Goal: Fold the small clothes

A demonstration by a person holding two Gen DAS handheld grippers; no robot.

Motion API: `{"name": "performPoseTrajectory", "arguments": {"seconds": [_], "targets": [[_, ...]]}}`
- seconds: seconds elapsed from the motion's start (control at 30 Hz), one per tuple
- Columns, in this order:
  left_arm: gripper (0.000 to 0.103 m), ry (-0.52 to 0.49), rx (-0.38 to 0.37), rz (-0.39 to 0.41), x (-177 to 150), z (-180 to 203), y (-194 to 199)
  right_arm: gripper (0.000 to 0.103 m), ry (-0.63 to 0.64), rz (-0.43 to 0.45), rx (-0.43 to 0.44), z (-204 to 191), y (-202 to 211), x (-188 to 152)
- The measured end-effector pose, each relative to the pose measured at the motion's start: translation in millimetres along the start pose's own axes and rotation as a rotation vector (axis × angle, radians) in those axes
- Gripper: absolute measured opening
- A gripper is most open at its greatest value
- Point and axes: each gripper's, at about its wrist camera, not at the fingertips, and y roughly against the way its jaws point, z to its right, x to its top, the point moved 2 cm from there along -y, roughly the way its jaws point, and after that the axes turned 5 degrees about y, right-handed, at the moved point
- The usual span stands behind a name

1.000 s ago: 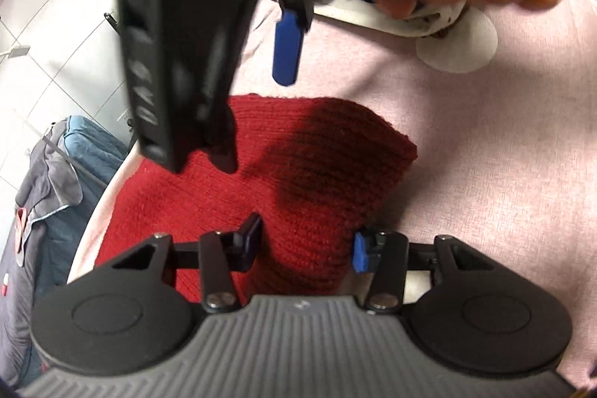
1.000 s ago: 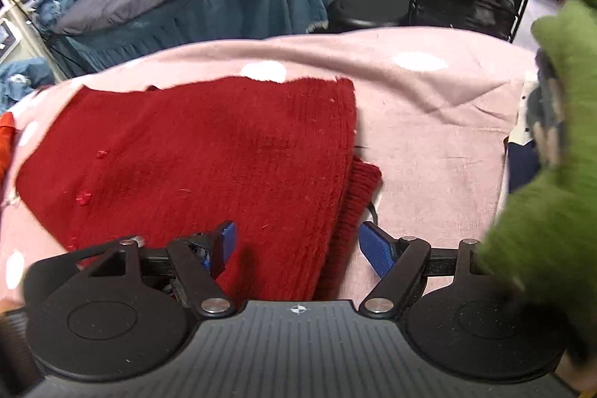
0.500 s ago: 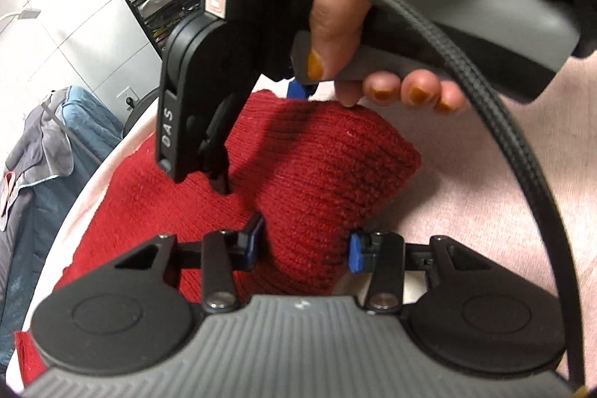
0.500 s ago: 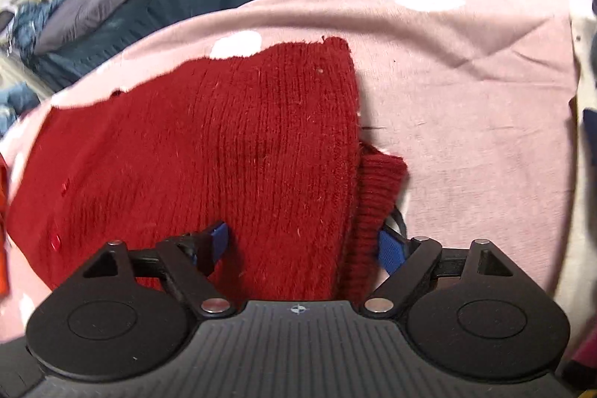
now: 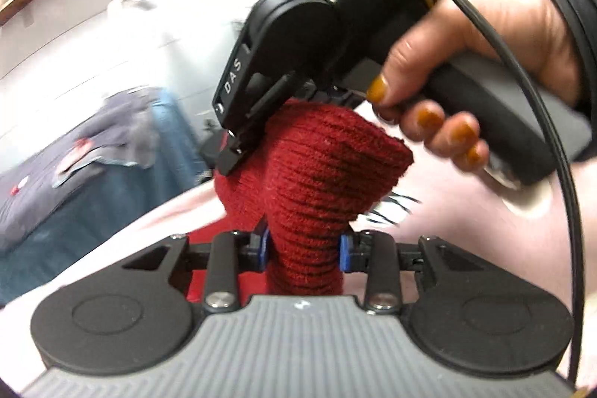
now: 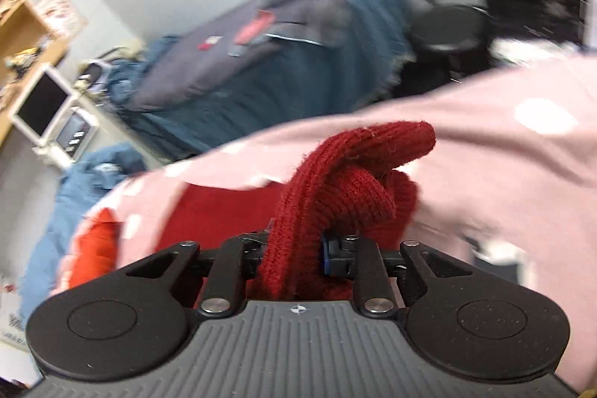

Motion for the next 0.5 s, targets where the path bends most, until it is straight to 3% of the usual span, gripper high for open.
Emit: {"name": "performPoseTrajectory", "arguments": {"seconds": [0.2, 0.47, 0.5], "targets": [[0.031, 0.326, 0.13, 0.016, -14, -100, 35, 0.036, 0.086, -0.038, 0.125, -85, -58, 24], [0.031, 0.731, 0.25, 0.023, -86, -202, 64, 0.037, 0.202, -0.173, 0.094, -176, -153, 6], [0.032, 0.779, 0.257, 0.016, -97, -211, 66, 0.043, 0.217, -0.185, 0.082, -183, -161, 3]]}}
